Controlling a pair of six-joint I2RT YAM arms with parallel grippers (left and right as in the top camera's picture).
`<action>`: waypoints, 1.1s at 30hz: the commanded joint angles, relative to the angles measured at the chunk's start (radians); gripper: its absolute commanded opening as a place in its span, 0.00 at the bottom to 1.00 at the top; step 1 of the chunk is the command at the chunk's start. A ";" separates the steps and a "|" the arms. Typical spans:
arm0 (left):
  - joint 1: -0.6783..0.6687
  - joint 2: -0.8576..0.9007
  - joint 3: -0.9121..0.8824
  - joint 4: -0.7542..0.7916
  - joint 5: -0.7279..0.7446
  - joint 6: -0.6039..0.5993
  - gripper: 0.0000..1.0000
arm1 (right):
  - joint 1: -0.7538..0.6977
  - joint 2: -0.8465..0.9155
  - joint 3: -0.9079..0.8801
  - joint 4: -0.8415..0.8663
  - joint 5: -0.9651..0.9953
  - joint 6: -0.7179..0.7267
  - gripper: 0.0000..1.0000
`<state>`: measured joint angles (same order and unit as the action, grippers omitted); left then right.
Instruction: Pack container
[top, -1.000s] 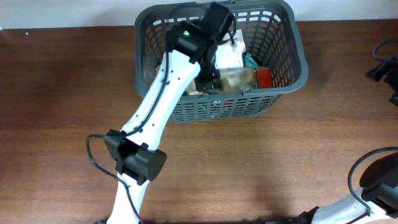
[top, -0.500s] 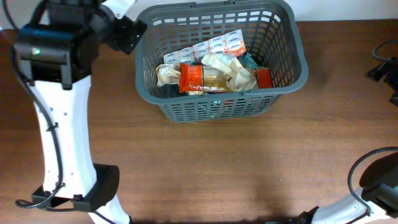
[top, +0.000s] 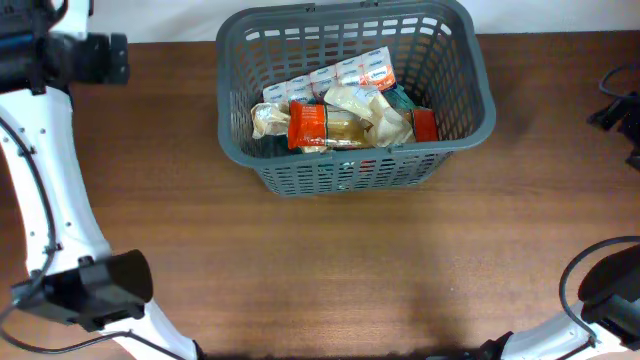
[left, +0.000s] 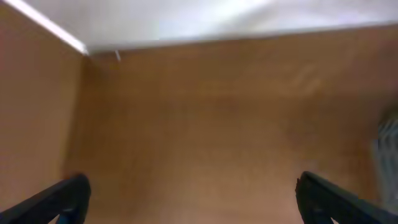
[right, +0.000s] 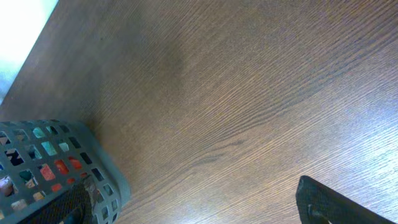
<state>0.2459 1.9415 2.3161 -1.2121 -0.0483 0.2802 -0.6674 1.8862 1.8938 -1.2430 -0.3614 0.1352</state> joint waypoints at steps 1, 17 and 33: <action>0.033 0.009 -0.129 0.005 0.106 -0.045 0.99 | 0.005 -0.021 -0.005 0.002 -0.009 0.005 0.99; 0.034 0.011 -0.272 0.005 0.109 -0.045 0.99 | 0.027 -0.142 -0.006 0.002 0.006 0.004 0.99; 0.034 0.011 -0.272 0.005 0.109 -0.045 0.99 | 0.505 -0.826 -0.180 0.022 0.024 -0.017 0.99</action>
<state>0.2764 1.9469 2.0476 -1.2098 0.0498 0.2420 -0.2146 1.1866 1.8050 -1.2331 -0.3611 0.1337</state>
